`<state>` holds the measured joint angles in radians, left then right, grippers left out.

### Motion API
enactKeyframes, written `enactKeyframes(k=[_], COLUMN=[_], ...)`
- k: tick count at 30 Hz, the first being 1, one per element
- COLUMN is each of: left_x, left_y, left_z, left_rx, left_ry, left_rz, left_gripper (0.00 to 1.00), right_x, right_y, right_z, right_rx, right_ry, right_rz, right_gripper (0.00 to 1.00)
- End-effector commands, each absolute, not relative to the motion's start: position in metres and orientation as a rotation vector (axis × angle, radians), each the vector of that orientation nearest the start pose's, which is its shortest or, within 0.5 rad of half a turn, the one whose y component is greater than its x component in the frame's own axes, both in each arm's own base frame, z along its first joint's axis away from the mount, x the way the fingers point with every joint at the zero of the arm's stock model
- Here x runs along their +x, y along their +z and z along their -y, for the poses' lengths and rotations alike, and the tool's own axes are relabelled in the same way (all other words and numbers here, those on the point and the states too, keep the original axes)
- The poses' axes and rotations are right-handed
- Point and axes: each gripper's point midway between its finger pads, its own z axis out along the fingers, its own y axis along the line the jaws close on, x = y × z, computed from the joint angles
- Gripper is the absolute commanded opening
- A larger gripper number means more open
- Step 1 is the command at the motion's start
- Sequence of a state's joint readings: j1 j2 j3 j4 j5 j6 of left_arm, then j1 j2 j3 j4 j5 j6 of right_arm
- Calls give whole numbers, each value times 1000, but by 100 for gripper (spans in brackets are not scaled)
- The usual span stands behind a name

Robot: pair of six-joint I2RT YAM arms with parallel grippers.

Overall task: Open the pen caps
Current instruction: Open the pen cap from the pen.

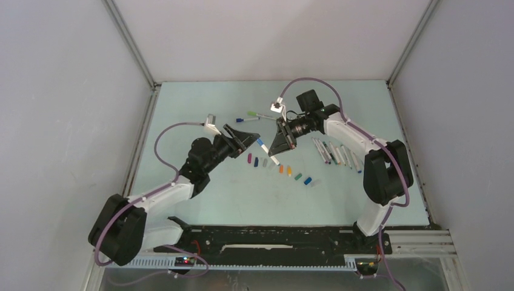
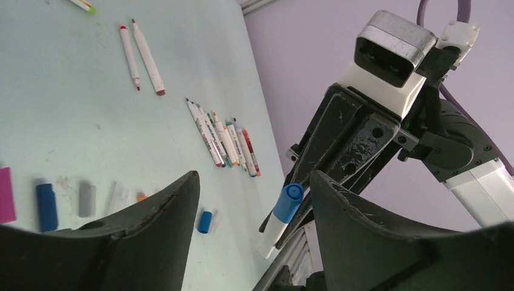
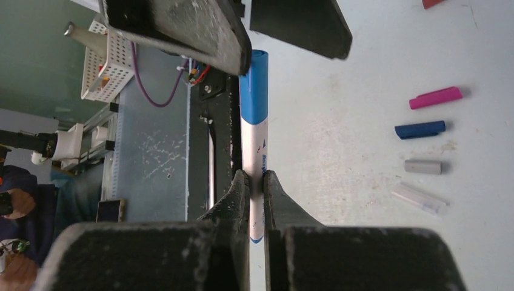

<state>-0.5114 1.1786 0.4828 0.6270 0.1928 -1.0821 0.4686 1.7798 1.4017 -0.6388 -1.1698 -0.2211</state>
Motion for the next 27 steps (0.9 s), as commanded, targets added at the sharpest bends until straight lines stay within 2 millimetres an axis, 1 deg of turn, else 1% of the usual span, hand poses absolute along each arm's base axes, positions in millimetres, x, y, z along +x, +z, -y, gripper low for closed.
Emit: enactKeyframes(k=[1, 8, 13, 17, 20, 22, 24, 27], left_x=[306, 302, 299, 296, 295, 295, 294, 292], left_y=[263, 264, 265, 265, 265, 265, 265, 265], left_z=[262, 271, 277, 282, 283, 284, 286, 289], left_rx=[-318, -301, -284, -264, -255, -241, -228, -201], left_ry=[-1429, -1457, -1491, -1511, -1512, -1513, -1513, -1515], left_rz=[-1642, -1648, -1648, -1654, -1657, -1655, -1657, -1664], left_gripper=[69, 61, 40, 29, 25, 18, 15, 2], right_x=[253, 254, 255, 257, 257, 257, 257, 258], right_y=[211, 210, 207, 204, 203, 203, 202, 202], right_z=[-311, -310, -310, -310, -311, -311, -312, -312], right_rx=[-1194, -1186, -1173, -1166, -1157, -1149, -1139, -1128], right_ry=[1651, 1659, 1664, 1668, 1678, 1687, 1703, 1717], right_rz=[-1903, -1909, -1921, -1933, -1935, -1939, -1943, -1946], right_gripper=[0, 0, 0, 0, 0, 0, 0, 0])
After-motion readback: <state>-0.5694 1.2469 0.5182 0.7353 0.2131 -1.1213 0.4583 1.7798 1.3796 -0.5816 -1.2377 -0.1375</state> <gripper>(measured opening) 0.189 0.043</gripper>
